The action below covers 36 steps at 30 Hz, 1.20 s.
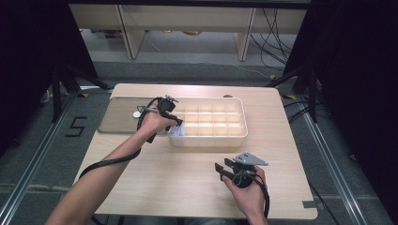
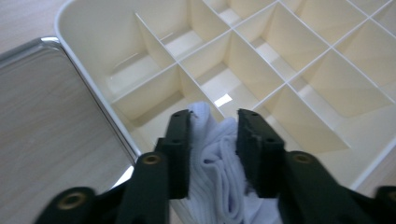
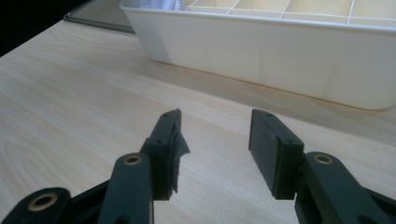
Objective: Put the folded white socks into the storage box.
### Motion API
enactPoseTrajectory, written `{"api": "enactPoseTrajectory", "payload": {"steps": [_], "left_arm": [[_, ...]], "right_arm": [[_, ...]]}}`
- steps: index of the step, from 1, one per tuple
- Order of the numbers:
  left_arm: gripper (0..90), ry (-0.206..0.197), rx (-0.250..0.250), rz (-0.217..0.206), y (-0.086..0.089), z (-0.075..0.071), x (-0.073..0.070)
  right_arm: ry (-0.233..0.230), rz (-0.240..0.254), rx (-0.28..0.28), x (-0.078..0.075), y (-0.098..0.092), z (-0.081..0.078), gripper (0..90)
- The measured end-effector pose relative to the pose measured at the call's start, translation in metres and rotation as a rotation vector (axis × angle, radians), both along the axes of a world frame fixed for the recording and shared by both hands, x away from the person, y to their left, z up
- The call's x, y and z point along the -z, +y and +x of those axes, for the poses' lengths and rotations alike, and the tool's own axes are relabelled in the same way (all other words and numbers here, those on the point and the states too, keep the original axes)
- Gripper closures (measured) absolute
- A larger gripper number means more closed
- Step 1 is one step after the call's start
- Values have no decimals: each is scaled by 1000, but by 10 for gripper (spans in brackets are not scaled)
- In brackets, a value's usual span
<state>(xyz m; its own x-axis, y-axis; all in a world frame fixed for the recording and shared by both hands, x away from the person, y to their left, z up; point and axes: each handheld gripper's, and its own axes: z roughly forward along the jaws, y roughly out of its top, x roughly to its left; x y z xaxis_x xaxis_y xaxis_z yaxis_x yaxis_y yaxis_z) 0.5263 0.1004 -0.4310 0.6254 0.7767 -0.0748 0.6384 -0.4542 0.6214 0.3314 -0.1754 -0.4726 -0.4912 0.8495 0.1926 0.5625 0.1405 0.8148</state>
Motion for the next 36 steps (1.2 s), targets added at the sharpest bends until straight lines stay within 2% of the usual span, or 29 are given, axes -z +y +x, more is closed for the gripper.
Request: {"api": "enactPoseTrajectory", "payload": {"steps": [3,7,8,9,10,12,14,15,18,19,20,23,26,27,28,30,32,36], "left_arm": [[801,-31,39,68,-7,-6,1],[840,-14,75,103,-11,-9,2],[845,-7,74,105,-12,-9,3],[850,-2,68,110,-12,-10,3],[853,9,71,113,-11,-9,3],[856,21,66,108,-11,-8,3],[858,24,64,112,-11,-7,4],[860,24,65,116,-12,-7,5],[868,31,65,129,-13,-8,9],[871,40,65,130,-13,-8,10],[872,45,62,123,-12,-7,11],[874,57,52,109,-11,-7,12],[876,68,54,102,-10,-6,13],[877,68,53,102,-10,-6,13],[878,68,54,107,-10,-6,13],[879,59,59,127,-12,-7,13],[880,52,60,141,-14,-8,14],[881,53,64,160,-16,-8,14]], "right_arm": [[0,5,-6,0,0,0,547],[8,7,-5,-1,1,-1,547],[47,32,15,-2,4,-4,547],[26,37,-2,-1,4,-2,547],[8,21,-19,0,2,0,547],[-22,5,-11,1,1,1,547],[12,21,4,-1,3,-1,547],[-9,-14,-9,-1,0,0,547],[-4,5,-16,-1,1,0,547],[25,37,-3,0,4,-1,547],[-2,18,-1,0,3,0,548],[23,19,1,0,3,-2,547],[25,23,-1,0,3,-2,546],[-2,0,-13,1,0,0,546],[9,6,-14,1,0,-1,546],[1,20,-15,0,0,-1,546],[5,-2,-4,-3,-1,-2,547],[-5,3,-10,-2,1,-1,546]]}}
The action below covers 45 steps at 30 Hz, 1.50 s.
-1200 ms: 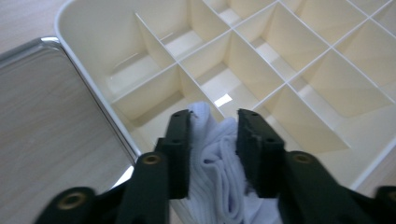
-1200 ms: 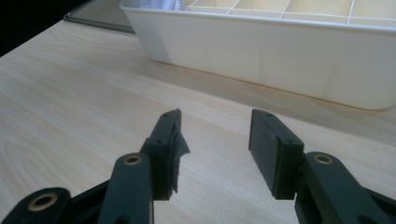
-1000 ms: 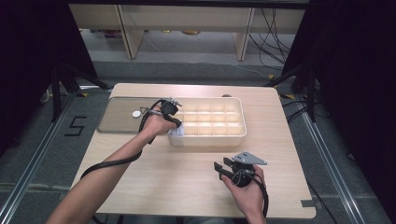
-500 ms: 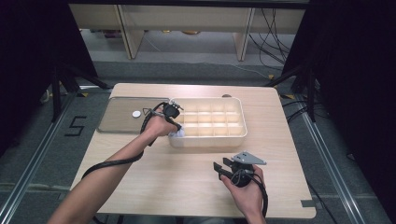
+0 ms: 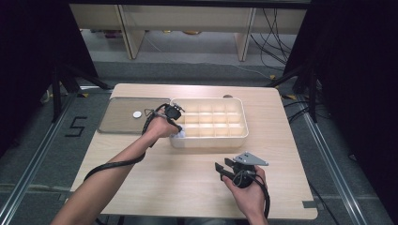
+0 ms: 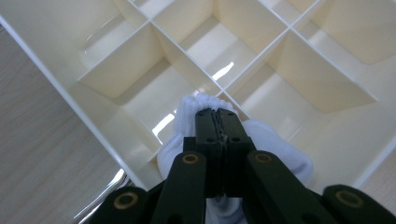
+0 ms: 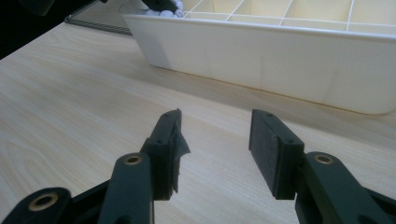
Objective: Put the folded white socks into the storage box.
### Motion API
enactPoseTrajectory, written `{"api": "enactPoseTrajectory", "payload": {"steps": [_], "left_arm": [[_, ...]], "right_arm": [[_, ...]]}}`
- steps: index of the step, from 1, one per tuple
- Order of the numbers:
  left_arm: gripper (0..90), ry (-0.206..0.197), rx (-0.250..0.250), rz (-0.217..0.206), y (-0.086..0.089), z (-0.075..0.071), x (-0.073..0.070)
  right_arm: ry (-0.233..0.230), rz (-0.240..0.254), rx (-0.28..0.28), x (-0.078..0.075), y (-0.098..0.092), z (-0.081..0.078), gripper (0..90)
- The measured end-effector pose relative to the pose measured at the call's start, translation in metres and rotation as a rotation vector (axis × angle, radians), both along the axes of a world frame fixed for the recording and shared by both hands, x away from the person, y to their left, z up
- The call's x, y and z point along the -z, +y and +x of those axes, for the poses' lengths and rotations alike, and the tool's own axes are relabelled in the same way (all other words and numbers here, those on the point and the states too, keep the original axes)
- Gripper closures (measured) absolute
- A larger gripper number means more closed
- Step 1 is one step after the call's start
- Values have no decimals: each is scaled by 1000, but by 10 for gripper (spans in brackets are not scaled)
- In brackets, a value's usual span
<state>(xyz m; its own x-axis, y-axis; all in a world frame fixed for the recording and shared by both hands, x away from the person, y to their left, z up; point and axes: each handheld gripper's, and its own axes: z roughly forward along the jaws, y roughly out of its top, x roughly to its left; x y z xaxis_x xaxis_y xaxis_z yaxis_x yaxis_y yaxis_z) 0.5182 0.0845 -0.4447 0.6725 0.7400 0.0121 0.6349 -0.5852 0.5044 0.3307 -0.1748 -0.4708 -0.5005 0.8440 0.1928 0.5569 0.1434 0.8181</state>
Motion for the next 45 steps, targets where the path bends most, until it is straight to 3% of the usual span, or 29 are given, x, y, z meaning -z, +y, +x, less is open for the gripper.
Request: {"api": "enactPoseTrajectory", "payload": {"steps": [4,6,7,13,15,21,30,33,34,40,42,43,45], "left_arm": [[882,13,6,13,-1,1,0],[883,30,-1,5,-1,1,2],[884,29,3,14,-1,1,3],[884,41,7,20,-2,3,4],[883,38,12,3,0,3,4],[842,23,26,-77,11,4,0],[708,-54,13,-153,23,-2,-17],[651,-102,15,-184,28,-9,-23],[639,-110,13,-198,30,-11,-25],[558,-164,17,-253,43,-27,-35],[538,-187,12,-265,48,-32,-37],[530,-202,13,-268,52,-35,-39],[516,-213,12,-280,57,-40,-41]], "right_arm": [[-9,-12,2,1,1,1,546],[30,24,17,-1,3,-2,546],[3,-1,0,-1,0,0,546],[18,12,5,-2,2,-1,545],[-10,2,-15,-1,0,1,545],[12,-3,5,0,-2,1,541],[7,16,11,0,-5,2,535],[7,-9,21,-2,-8,2,533],[1,9,15,-1,-7,3,533],[20,8,34,-3,-8,1,531],[-9,-2,20,-2,-10,4,531],[20,16,42,-3,-8,2,531],[-9,-9,28,-3,-11,4,531]]}}
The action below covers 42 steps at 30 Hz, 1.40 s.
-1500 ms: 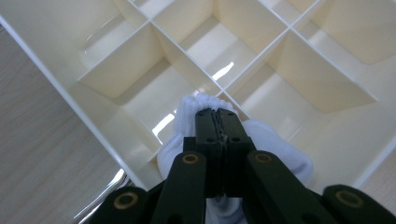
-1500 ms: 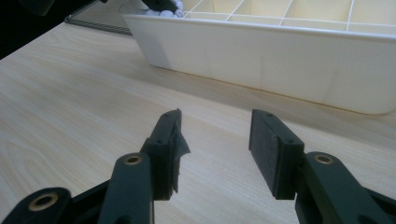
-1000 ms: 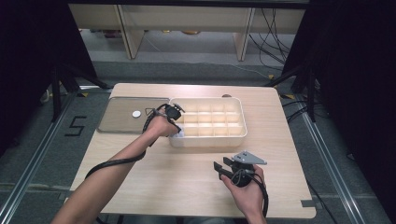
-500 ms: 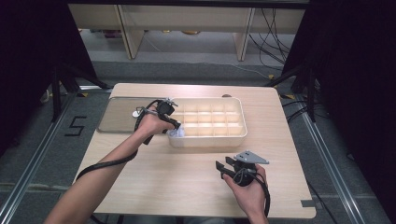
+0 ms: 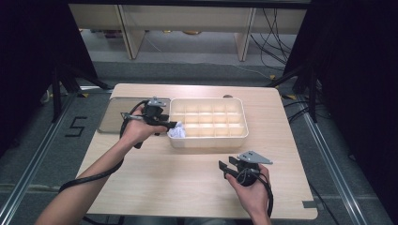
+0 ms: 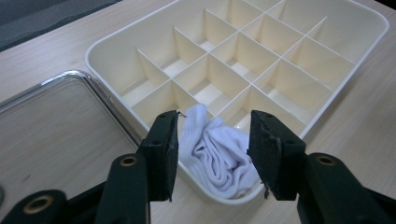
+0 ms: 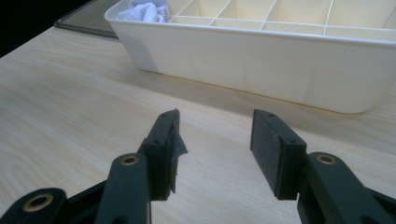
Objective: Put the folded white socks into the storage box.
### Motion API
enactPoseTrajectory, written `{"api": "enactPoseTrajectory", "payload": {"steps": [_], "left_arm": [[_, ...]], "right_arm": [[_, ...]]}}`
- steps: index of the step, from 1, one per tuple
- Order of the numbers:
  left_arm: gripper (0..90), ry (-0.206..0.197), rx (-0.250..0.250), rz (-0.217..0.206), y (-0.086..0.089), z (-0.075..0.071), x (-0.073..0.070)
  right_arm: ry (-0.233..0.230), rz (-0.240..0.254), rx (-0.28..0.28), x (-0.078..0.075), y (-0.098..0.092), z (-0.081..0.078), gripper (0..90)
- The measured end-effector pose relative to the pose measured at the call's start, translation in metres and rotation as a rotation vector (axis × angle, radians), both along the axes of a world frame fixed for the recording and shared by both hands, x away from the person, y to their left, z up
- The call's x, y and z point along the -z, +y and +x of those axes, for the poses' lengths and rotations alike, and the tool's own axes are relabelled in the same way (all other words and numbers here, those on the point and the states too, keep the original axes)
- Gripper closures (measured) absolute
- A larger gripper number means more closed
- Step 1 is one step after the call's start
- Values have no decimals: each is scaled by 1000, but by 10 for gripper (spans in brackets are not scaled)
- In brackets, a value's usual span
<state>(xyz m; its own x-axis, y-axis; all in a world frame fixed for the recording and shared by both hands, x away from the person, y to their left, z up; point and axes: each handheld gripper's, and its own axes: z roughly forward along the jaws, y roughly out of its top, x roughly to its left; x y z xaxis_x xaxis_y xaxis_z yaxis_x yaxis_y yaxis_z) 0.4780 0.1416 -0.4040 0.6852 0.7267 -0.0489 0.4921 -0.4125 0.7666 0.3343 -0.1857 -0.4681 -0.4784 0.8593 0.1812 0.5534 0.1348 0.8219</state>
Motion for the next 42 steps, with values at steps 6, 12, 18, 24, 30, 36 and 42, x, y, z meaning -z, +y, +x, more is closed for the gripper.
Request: {"api": "enactPoseTrajectory", "payload": {"steps": [6,12,18,24,30,36,42], "left_arm": [[495,-36,-19,-31,13,-15,-1],[486,-53,-23,-52,24,-27,0],[481,-72,-36,-85,34,-43,6],[473,-90,-60,-112,45,-55,9],[466,-104,-89,-127,57,-68,18],[464,-111,-104,-134,67,-80,24],[460,-139,-121,-149,75,-88,24]], "right_arm": [[22,36,18,0,2,-1,531],[2,3,11,0,-2,1,531],[7,19,10,0,-3,0,531],[34,32,43,-2,-3,-3,531],[7,13,25,-1,-5,0,531],[7,5,20,-1,-6,0,531],[7,14,18,-1,-7,1,530]]}}
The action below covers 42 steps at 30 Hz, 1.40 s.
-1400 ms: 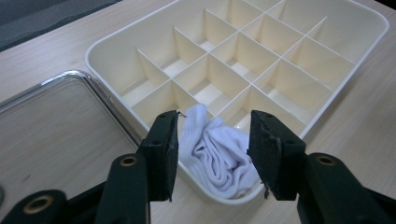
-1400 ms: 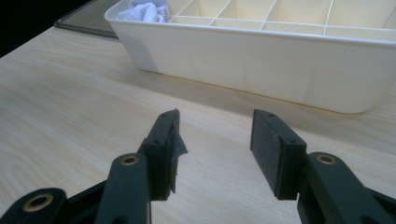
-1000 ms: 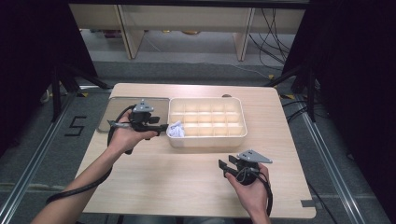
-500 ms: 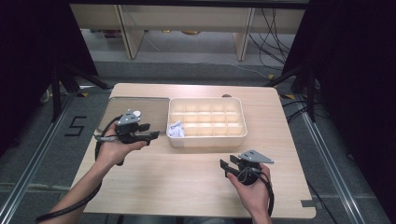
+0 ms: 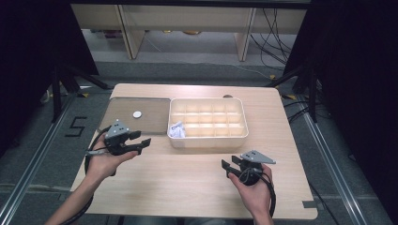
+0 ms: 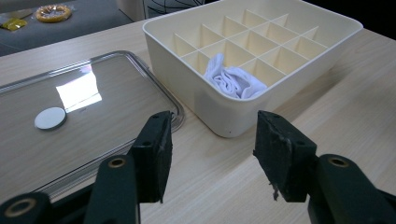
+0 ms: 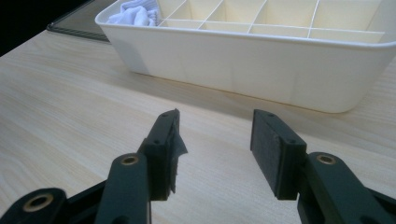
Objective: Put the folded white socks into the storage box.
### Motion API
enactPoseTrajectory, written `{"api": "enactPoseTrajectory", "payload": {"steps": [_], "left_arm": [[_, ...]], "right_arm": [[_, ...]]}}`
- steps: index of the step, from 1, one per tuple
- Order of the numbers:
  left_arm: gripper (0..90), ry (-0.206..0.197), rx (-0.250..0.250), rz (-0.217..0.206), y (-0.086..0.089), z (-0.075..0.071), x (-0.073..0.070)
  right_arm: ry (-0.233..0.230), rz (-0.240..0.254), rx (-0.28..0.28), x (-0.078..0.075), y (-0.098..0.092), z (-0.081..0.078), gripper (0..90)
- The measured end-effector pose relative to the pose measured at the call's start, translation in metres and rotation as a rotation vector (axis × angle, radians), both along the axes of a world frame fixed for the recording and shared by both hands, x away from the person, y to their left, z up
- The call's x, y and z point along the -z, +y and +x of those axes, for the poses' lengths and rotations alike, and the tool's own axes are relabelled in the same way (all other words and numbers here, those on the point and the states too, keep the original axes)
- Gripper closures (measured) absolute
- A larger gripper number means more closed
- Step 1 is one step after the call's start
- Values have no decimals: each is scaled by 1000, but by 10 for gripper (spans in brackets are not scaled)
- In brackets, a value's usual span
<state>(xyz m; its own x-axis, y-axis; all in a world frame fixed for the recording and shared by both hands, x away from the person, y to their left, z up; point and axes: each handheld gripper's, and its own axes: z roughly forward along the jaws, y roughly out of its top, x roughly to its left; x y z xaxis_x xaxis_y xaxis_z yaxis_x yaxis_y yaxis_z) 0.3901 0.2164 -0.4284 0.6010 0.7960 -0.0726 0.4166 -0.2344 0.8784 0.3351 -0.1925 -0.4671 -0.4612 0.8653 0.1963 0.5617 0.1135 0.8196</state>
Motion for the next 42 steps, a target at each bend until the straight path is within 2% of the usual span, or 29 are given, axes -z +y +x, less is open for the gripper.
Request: {"api": "enactPoseTrajectory", "payload": {"steps": [4,5,8,14,15,19,20,22,25,27,32,35,41,42], "left_arm": [[456,-7,-14,-9,5,-7,2],[455,-13,-19,-12,7,-8,3],[454,-26,-42,-15,11,-14,5],[448,-38,-71,-24,22,-23,11],[447,-43,-74,-33,24,-24,12],[445,-49,-98,-35,32,-29,16],[444,-50,-110,-35,34,-31,17],[444,-57,-115,-45,37,-33,20],[443,-56,-138,-43,43,-38,27],[443,-56,-151,-40,46,-40,30],[442,-60,-185,-41,54,-47,44],[440,-56,-191,-67,58,-49,53],[439,-66,-229,-82,63,-53,70],[439,-67,-228,-90,63,-53,72]], "right_arm": [[-13,-9,16,1,-1,1,531],[-12,6,4,0,-2,0,530],[0,0,20,-1,-3,-1,531],[-13,0,4,0,-3,0,531],[4,-9,16,-1,-4,-1,531],[-12,1,14,0,-4,1,530],[-15,-12,22,1,-5,1,531],[1,-2,19,-1,-5,0,531],[-10,-5,21,0,-6,0,531],[12,18,37,0,-4,-2,531],[5,9,44,2,-4,-1,531],[8,18,41,2,-4,-2,531],[-3,-19,18,4,-5,1,530],[3,-4,15,4,-4,1,530]]}}
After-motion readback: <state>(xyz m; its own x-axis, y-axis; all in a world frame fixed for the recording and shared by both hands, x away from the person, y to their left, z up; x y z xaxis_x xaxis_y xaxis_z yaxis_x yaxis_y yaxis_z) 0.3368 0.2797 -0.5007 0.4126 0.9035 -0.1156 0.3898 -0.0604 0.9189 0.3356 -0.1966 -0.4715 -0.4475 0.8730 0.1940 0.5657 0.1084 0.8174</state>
